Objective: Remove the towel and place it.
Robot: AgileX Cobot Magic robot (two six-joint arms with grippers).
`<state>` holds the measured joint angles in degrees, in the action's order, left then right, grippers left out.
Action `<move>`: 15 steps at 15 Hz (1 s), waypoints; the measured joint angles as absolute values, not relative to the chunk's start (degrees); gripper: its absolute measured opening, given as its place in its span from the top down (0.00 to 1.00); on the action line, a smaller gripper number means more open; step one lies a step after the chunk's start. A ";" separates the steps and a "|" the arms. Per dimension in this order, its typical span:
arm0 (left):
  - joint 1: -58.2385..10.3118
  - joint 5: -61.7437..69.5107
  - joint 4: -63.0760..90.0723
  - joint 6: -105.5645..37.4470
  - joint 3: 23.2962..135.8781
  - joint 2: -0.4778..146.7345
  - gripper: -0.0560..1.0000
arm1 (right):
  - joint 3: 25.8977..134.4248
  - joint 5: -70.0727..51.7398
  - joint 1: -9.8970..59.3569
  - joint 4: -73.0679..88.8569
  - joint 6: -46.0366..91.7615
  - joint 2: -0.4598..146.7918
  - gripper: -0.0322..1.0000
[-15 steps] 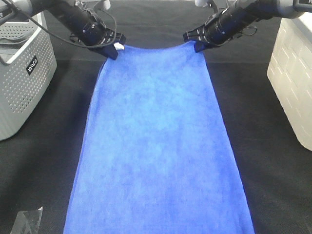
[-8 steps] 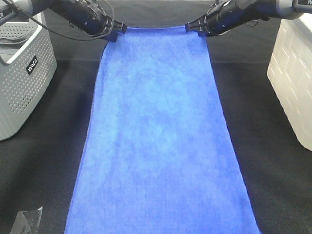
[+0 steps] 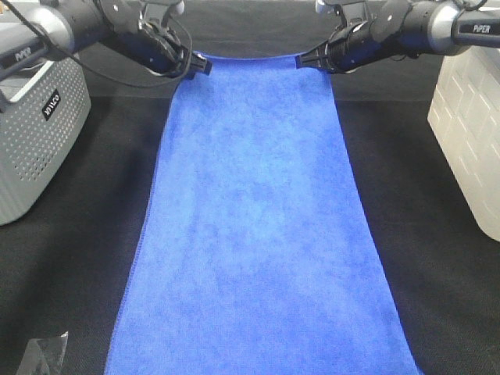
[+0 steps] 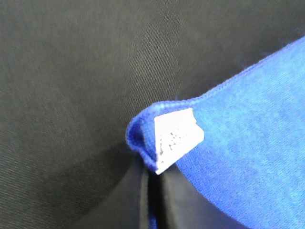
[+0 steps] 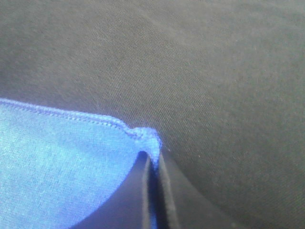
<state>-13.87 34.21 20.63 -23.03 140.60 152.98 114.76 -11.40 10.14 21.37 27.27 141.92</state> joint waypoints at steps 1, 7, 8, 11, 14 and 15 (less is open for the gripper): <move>-13.87 33.17 20.63 -23.09 140.60 153.61 0.94 | 114.76 -10.37 10.14 21.37 27.27 142.84 0.94; -14.09 26.47 20.28 -23.15 140.60 157.62 0.94 | 114.76 -8.71 10.14 21.37 27.27 147.36 0.94; -14.15 26.01 20.17 -23.15 140.60 158.37 0.94 | 114.76 -8.59 10.14 21.37 27.27 147.71 0.94; -14.15 24.69 20.11 -23.15 140.60 159.45 0.94 | 114.76 -8.54 10.14 21.43 27.27 148.05 0.93; -14.21 22.57 20.11 -23.09 140.60 159.74 0.85 | 114.76 -8.31 10.14 21.43 27.27 148.05 0.72; -14.21 20.91 20.23 -22.57 140.60 159.91 0.67 | 114.76 -8.14 10.03 21.49 27.27 148.05 0.57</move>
